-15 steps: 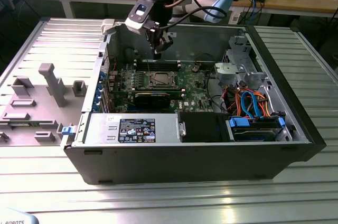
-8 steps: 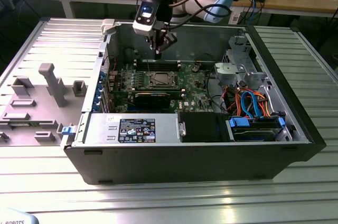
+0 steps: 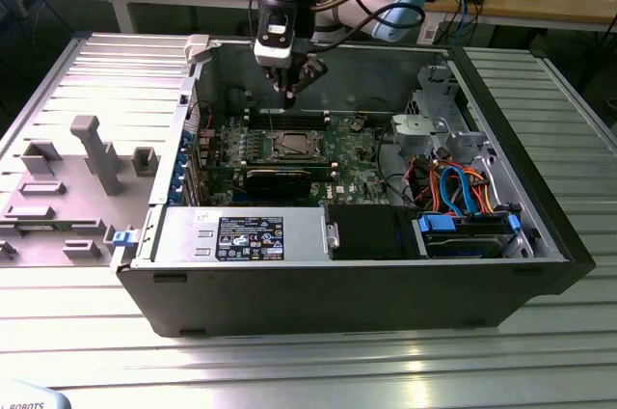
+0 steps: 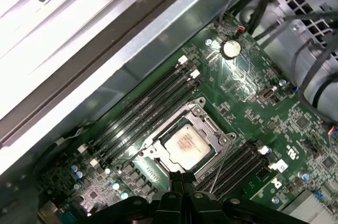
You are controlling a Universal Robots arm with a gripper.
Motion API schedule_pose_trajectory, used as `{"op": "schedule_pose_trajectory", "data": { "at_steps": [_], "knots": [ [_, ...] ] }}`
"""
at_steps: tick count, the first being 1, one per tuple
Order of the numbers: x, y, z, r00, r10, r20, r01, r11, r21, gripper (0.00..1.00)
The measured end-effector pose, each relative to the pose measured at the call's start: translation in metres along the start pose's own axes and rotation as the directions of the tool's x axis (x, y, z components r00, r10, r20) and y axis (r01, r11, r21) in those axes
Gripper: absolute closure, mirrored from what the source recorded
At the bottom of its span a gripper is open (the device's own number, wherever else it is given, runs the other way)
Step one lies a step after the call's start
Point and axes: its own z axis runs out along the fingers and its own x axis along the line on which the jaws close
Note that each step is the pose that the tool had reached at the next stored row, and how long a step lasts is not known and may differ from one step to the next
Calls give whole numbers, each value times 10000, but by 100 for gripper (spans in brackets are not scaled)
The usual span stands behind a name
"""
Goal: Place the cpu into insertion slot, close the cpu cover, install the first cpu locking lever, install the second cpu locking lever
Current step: 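Install the first cpu locking lever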
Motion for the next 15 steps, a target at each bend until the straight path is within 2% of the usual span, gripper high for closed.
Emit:
{"op": "schedule_pose_trajectory", "data": {
  "at_steps": [2, 3, 4, 6, 7, 8, 9, 11, 12, 13, 15],
  "knots": [
    [0, 0, 0, 9991, -435, 0, 435, 9991, -13, 89],
    [0, 0, 0, 9968, -795, 1, 795, 9968, -24, 89],
    [12, -11, 0, 9951, -992, 1, 992, 9951, -30, 89],
    [57, -48, -1, 9934, -1151, 2, 1151, 9934, -35, 89],
    [67, -57, -2, 9914, -1305, 2, 1305, 9914, -39, 89],
    [73, -62, -2, 9881, -1537, 2, 1537, 9881, -46, 89],
    [74, -63, -2, 9826, -1859, 4, 1859, 9826, -56, 89],
    [75, -63, -2, 9739, -2268, 6, 2268, 9739, -68, 89],
    [75, -63, -2, 9669, -2553, 9, 2553, 9668, -77, 89],
    [75, -64, -2, 9568, -2907, 11, 2907, 9568, -87, 89],
    [76, -64, -2, 9453, -3263, 14, 3263, 9452, -98, 89]
  ]
}}
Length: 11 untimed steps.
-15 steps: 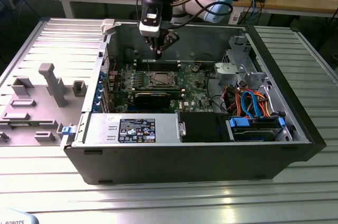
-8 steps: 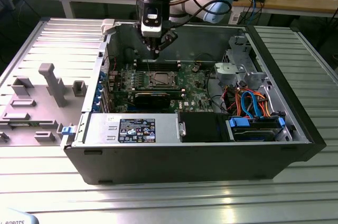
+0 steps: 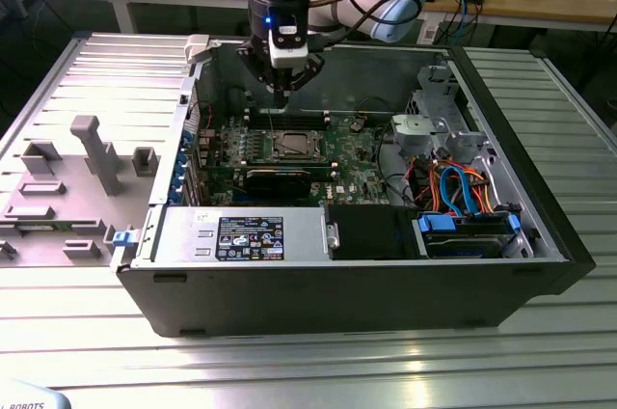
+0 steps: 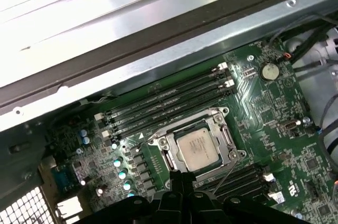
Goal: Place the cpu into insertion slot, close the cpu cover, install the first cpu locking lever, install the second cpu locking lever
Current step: 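Install the first cpu locking lever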
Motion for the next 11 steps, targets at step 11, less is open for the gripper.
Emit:
{"op": "schedule_pose_trajectory", "data": {
  "at_steps": [11],
  "knots": [
    [3, -1, 0, 9989, -459, 0, 459, 9989, -14, 89]
  ]
}}
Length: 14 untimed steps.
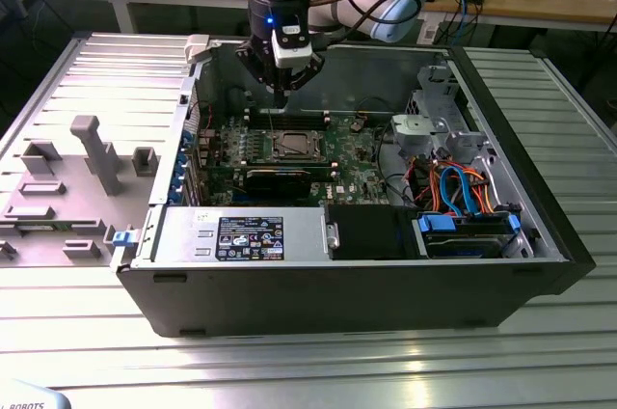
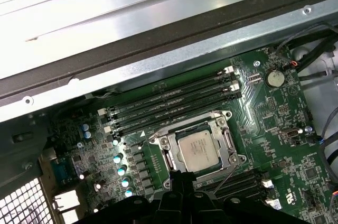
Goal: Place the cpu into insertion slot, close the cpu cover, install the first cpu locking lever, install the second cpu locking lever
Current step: 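Install the first cpu locking lever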
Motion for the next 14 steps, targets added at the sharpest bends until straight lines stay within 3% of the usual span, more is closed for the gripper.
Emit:
{"op": "schedule_pose_trajectory", "data": {
  "at_steps": [5, 9, 12, 14],
  "knots": [
    [0, 0, 0, 10000, -30, 0, 30, 10000, -2, 89],
    [1, 0, 0, 9995, -316, 0, 316, 9995, -9, 89],
    [1, 0, 0, 9974, -727, 0, 727, 9974, -22, 89],
    [0, 0, 0, 9940, -1092, 1, 1092, 9940, -33, 89]
  ]
}}
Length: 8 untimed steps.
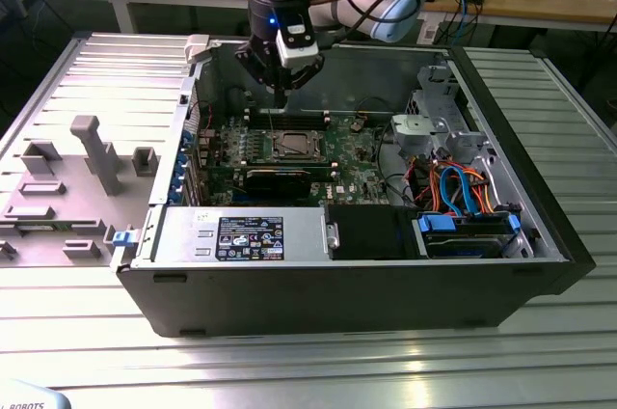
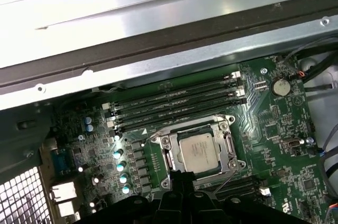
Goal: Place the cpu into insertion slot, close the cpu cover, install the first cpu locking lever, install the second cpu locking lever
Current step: 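Install the first cpu locking lever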
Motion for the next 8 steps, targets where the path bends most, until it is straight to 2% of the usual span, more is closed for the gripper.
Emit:
{"op": "schedule_pose_trajectory", "data": {
  "at_steps": [3, 8],
  "knots": [
    [3, -1, 0, 9977, -679, 1, 679, 9977, -21, 89],
    [84, -18, -2, 9966, -828, 1, 828, 9966, -25, 89]
  ]
}}
